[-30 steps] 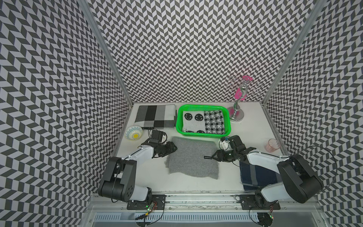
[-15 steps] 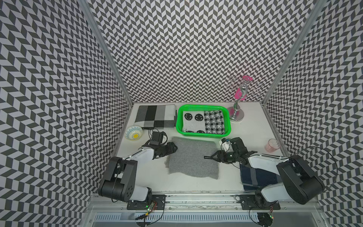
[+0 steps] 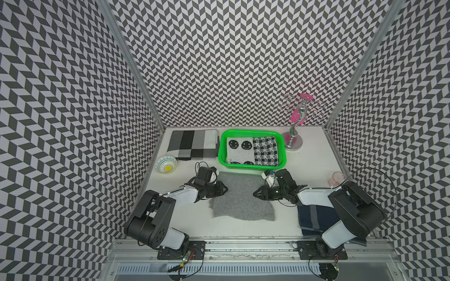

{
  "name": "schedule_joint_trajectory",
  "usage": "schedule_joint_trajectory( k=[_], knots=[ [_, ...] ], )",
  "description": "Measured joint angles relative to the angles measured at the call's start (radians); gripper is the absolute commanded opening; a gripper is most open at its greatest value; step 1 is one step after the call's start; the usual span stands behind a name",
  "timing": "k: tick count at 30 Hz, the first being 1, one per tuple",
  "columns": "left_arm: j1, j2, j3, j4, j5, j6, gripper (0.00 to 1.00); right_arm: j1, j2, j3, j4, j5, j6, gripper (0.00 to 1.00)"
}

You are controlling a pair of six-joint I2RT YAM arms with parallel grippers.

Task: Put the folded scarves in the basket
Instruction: Pick up the scarf at the center of the board.

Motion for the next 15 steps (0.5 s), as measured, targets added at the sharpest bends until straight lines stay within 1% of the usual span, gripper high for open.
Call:
schedule_joint_trajectory(
  k=[2, 4, 5, 8, 13, 15],
  knots=[
    [0.0, 0.0, -0.004, 0.007, 0.005, -0.01, 0.07, 0.0, 0.0, -0.011, 0.007, 0.004, -0.002, 0.25],
    [-0.002, -0.001, -0.004, 0.011, 0.008, -0.008, 0.0, 0.0, -0.001, -0.016, 0.008, 0.006, -0.004, 0.18],
    [-0.004, -0.002, -0.003, 0.011, 0.008, -0.002, 0.0, 0.0, -0.002, -0.016, 0.009, 0.008, -0.008, 0.14],
    [-0.017, -0.01, -0.003, 0.01, 0.006, 0.0, 0.0, 0.0, -0.007, -0.017, 0.006, 0.009, -0.009, 0.06],
    [-0.042, -0.026, 0.015, -0.015, 0.002, 0.0, 0.0, 0.0, -0.054, -0.009, -0.066, 0.023, -0.035, 0.0],
    [-0.052, -0.04, 0.027, -0.031, -0.001, -0.002, 0.0, 0.0, -0.085, 0.004, -0.108, 0.029, -0.05, 0.0]
  ],
)
